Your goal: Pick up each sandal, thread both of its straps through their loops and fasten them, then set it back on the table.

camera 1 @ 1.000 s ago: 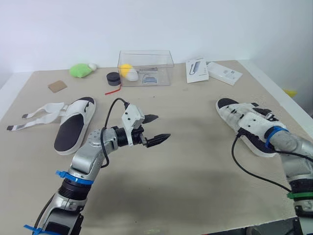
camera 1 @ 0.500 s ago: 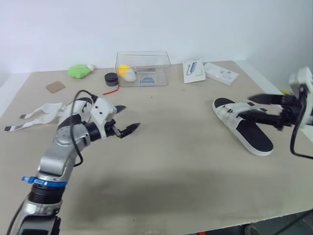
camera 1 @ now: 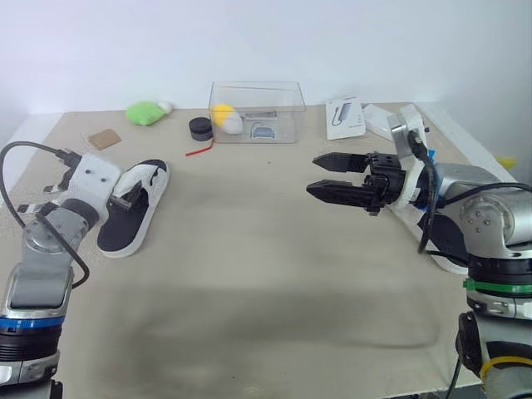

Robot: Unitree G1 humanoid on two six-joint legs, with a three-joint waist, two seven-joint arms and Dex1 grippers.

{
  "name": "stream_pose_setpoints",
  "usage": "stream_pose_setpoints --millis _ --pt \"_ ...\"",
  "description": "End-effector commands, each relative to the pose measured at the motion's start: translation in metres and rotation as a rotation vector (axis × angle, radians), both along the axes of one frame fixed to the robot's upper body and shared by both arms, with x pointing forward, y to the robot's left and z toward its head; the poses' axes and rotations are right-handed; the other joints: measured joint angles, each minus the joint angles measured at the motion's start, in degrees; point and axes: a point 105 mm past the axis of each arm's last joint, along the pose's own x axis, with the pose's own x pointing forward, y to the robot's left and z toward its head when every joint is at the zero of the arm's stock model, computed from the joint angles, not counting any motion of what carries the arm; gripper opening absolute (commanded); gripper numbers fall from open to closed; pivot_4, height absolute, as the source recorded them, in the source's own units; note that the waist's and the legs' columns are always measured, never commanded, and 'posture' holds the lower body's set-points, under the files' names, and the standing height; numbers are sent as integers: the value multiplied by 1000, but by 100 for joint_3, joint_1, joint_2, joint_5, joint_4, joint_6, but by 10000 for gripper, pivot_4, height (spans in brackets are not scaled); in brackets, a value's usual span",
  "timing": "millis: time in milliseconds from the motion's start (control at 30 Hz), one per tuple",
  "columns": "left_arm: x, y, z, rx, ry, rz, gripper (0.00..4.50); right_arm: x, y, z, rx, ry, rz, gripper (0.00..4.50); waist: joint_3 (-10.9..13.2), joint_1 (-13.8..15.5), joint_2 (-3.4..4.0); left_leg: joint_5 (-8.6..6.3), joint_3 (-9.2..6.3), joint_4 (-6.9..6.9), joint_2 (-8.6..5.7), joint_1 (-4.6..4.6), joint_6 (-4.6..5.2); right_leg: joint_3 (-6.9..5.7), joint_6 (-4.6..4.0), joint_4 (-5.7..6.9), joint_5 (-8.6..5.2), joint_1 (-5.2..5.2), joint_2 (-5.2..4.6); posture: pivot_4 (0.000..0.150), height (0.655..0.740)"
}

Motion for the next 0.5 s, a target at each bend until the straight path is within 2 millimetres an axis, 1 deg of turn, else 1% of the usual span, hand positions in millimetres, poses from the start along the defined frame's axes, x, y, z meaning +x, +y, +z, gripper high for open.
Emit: stream_pose_setpoints --millis 33,133,200,300,433,467,500 --pt "-2 4 0 54 -1 16 45000 -5 5 13 -13 -86 24 44706 0 -2 0 -2 2 1 0 1 1 -4 0 0 0 0 -4 1500 7400" --pt "0 6 -7 84 16 17 45000 -5 8 12 -22 -92 31 44706 0 -2 -1 -1 -4 8 3 0 1 -16 -3 4 1 1 -4 1500 7400" --pt "6 6 -10 117 14 21 45000 -3 8 11 -27 -99 29 44706 0 -1 -1 -1 -5 15 8 2 0 -21 -10 10 5 2 0 1500 7400" --pt "11 8 -10 121 -1 27 45000 -2 8 10 -29 -104 23 44706 0 -4 -1 4 -4 20 11 6 -5 -22 -16 19 7 2 6 1500 7400" --pt "30 2 -16 160 1 12 45000 0 10 7 -37 -112 19 44706 1 1 -3 8 -2 24 17 13 -6 -22 -21 30 10 3 13 1500 7400" --pt "33 1 -16 162 1 9 42550 -1 10 7 -37 -114 19 44989 1 -2 -3 10 -4 26 18 12 -6 -23 -22 33 10 3 17 1500 7400" --pt "37 -1 -16 161 -4 -1 41031 -1 10 8 -34 -117 19 45000 1 -11 -3 10 -2 26 19 12 -6 -22 -22 35 11 2 17 1500 7400"
